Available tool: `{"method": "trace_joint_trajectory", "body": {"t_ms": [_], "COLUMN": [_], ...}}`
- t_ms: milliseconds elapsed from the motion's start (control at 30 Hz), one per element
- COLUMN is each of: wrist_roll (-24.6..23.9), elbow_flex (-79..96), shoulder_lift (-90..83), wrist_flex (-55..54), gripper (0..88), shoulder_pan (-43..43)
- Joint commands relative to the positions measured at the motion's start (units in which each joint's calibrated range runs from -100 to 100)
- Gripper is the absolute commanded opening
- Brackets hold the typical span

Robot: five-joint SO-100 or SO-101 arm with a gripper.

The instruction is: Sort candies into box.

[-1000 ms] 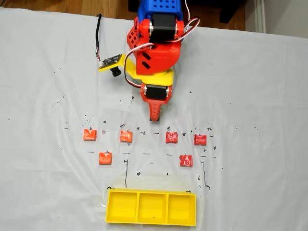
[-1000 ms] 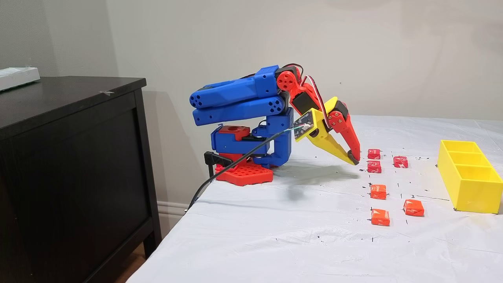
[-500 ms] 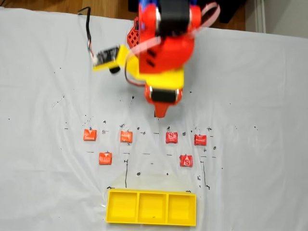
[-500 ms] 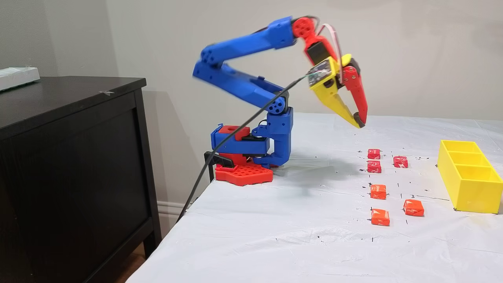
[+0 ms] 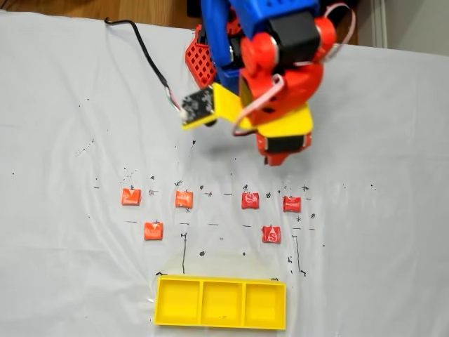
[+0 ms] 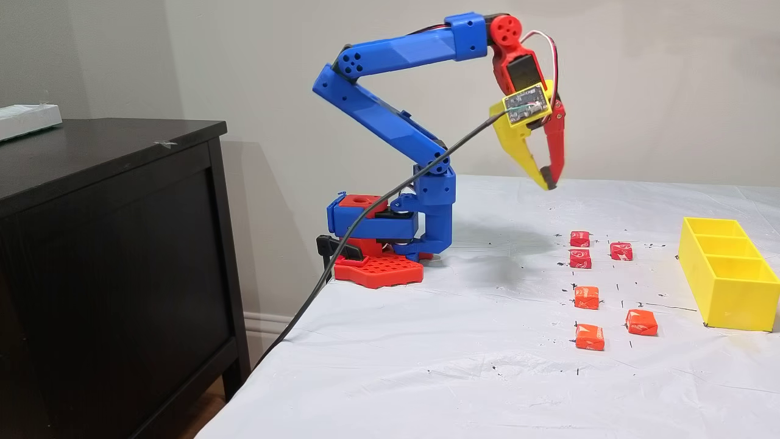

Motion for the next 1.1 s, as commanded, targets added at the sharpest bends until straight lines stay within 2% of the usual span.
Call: {"method": "trace_joint_trajectory", "body": {"t_ms": [0,167,300,800,867,1000,1067], "wrist_roll": [-1.66,-3.96,-4.25,0.83,0.93,0.0,0.05], "elbow_flex": [-8.73,-14.92,-14.47,-7.0,-7.09,-8.55,-8.82], "shoulder_lift": [6.58,13.78,15.4,18.03,19.3,22.35,23.2], "wrist_flex": [-0.23,2.72,-0.14,-8.99,-9.64,-10.7,-11.2], "gripper": [0.1,0.1,0.1,0.1,3.0,17.8,20.8], "shoulder_pan": [-2.29,-3.56,-3.47,-5.64,-5.82,-5.46,-5.46]}}
